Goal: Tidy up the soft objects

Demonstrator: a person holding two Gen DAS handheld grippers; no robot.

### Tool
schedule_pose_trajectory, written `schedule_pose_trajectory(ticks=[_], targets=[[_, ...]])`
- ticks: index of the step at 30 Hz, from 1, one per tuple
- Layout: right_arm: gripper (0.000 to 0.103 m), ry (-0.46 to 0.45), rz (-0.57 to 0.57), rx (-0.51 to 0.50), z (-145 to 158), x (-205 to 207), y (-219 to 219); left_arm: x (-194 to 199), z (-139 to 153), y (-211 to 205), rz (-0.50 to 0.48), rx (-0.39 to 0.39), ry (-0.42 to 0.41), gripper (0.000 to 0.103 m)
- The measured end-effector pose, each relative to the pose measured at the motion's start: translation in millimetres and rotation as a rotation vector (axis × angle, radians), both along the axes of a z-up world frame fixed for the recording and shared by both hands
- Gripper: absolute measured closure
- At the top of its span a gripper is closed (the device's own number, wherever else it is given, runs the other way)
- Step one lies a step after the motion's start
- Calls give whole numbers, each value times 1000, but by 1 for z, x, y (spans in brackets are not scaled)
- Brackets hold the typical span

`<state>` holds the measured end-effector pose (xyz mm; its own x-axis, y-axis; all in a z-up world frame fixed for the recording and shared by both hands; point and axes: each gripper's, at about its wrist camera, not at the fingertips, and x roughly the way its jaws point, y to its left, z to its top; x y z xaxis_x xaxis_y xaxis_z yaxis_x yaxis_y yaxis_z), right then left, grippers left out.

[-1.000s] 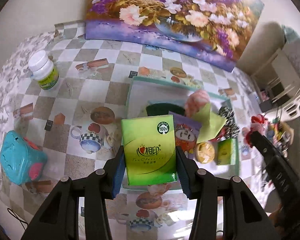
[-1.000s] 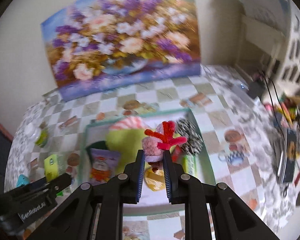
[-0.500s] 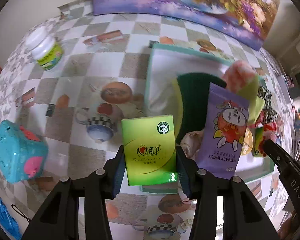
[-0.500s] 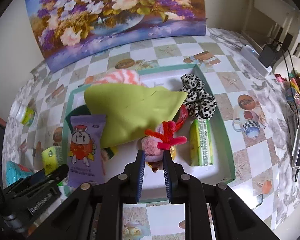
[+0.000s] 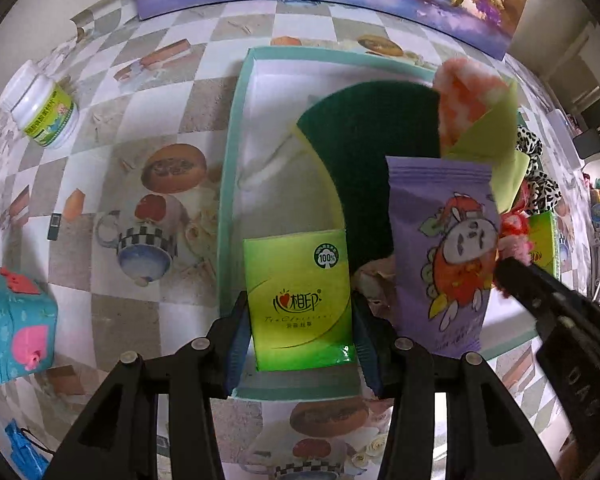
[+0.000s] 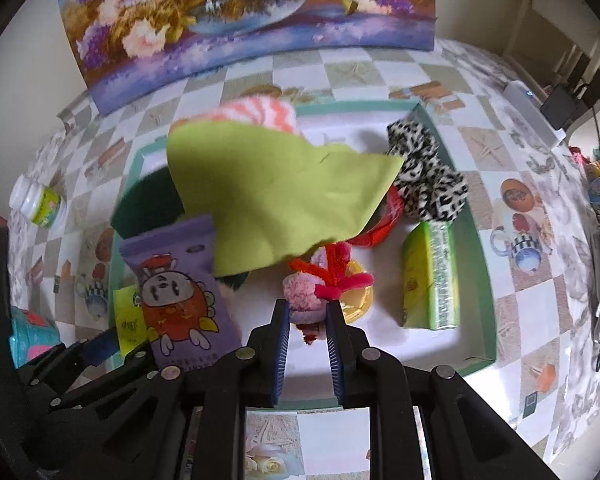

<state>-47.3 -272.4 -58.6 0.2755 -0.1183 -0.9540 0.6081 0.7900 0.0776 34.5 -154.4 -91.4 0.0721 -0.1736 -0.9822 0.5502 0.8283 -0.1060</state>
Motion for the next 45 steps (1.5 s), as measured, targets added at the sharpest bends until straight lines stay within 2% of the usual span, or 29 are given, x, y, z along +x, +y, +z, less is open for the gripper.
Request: schedule_pose_trajectory(ticks=[8, 10, 11, 16, 18, 20, 25, 27, 28, 29, 30, 37, 42, 44, 45], targets=[[82, 16, 12, 2, -8, 2, 1, 7, 0, 1, 13, -16, 41, 53], [80, 15, 9, -7, -6, 2, 2, 11, 5, 4, 18, -27, 44, 44], [80, 13, 8, -10, -5, 2, 2, 13, 8, 6, 19, -29, 42, 36], [80, 4, 7, -25, 2, 2, 4, 15, 26, 14, 18, -66, 33, 33], [80, -1, 3, -32, 5, 1, 5, 15, 32, 18, 14, -77, 21, 26], [80, -9, -4, -39, 8, 0, 5, 19, 40, 24, 12, -88, 2, 24], [79, -12, -6, -58, 12, -1, 7, 23, 51, 35, 17, -93, -32, 22], [74, -9, -8, -64, 13, -2, 8, 16, 54, 40, 22, -74, -58, 21], [65, -4, -12, -69, 13, -3, 8, 12, 53, 38, 28, -61, -69, 19], [56, 2, -16, -74, 12, -3, 8, 12, 53, 40, 37, -47, -80, 12], [53, 9, -19, -81, 12, -4, 8, 11, 50, 39, 45, -37, -90, 10], [34, 27, -21, -107, 10, -8, 12, 14, 44, 54, 92, 14, -132, 9], [13, 31, -4, -135, 11, -9, 20, 13, 42, 67, 122, 53, -139, 9], [2, 28, 7, -143, 13, -10, 24, 11, 40, 72, 125, 69, -137, 9], [0, 25, 15, -149, 14, -10, 27, 9, 38, 75, 125, 76, -135, 9]])
